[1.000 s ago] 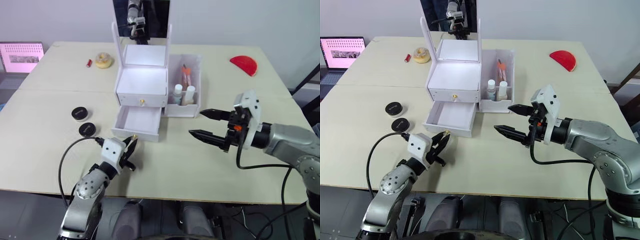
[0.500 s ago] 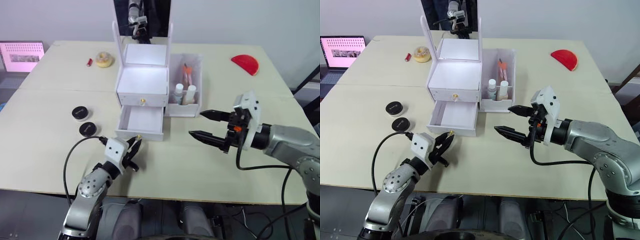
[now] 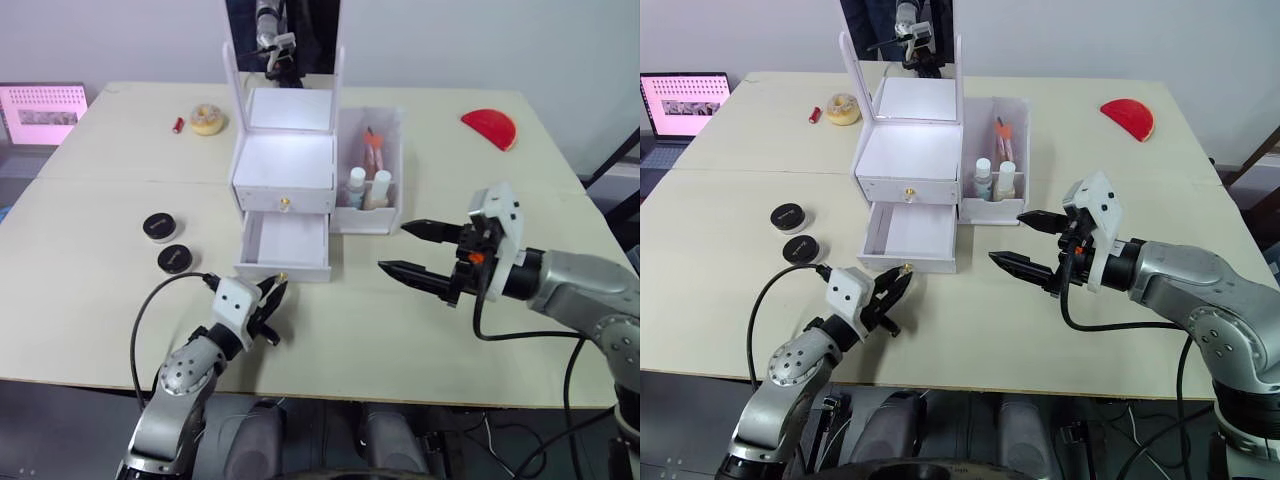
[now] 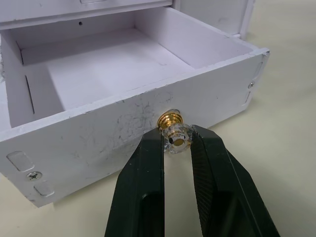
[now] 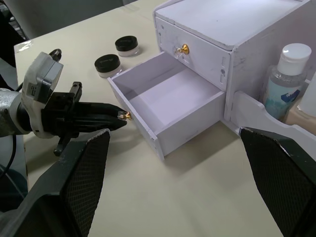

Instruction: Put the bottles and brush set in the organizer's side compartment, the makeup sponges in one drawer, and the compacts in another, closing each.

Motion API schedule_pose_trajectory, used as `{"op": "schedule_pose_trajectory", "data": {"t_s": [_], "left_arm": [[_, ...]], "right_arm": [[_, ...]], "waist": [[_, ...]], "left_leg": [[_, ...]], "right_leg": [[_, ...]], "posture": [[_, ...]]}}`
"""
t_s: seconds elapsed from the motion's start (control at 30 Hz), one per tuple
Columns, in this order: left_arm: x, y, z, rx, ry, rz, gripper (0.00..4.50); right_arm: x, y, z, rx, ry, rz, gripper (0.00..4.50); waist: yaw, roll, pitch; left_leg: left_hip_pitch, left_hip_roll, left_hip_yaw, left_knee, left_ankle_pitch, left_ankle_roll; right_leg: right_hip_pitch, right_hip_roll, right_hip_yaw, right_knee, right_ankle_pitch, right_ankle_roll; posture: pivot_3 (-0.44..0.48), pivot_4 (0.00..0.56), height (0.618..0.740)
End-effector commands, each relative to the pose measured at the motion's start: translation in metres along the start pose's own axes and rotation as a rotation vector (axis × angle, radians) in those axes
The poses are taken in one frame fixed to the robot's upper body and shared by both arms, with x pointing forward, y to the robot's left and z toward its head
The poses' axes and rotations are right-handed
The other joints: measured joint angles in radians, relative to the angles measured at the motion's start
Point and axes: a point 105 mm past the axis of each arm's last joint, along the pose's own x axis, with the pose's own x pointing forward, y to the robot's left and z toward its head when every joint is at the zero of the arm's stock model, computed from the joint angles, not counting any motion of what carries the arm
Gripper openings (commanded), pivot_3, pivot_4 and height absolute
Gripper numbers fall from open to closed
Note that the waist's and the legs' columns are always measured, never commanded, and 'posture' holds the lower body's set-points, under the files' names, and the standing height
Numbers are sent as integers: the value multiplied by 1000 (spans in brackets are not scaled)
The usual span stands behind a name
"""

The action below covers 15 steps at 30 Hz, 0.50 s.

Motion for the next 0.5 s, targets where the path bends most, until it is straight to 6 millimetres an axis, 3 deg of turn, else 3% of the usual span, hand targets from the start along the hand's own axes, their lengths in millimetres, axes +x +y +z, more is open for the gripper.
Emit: {"op": "schedule_pose_trajectory", "data": {"t_s": [0.03,0.3,0.5], "left_arm": [[-2,-4,6,16,-24,-23,248],[-5,-1,5,19,-12,-7,248],[-5,-2,6,17,-11,-7,2911]], "right_arm": [[-4,2,9,-36,-24,-3,4500],[-3,1,9,-37,-22,0,4500],[-3,1,10,-38,-26,-1,4500]], "waist": [[0,0,0],[-1,1,-1],[-1,1,-1]], "left_leg": [[0,0,0,0,0,0],[0,0,0,0,0,0],[0,0,0,0,0,0]], "right_leg": [[0,0,0,0,0,0],[0,0,0,0,0,0],[0,0,0,0,0,0]], "posture": [[0,150,740],[0,150,740],[0,150,740]]}}
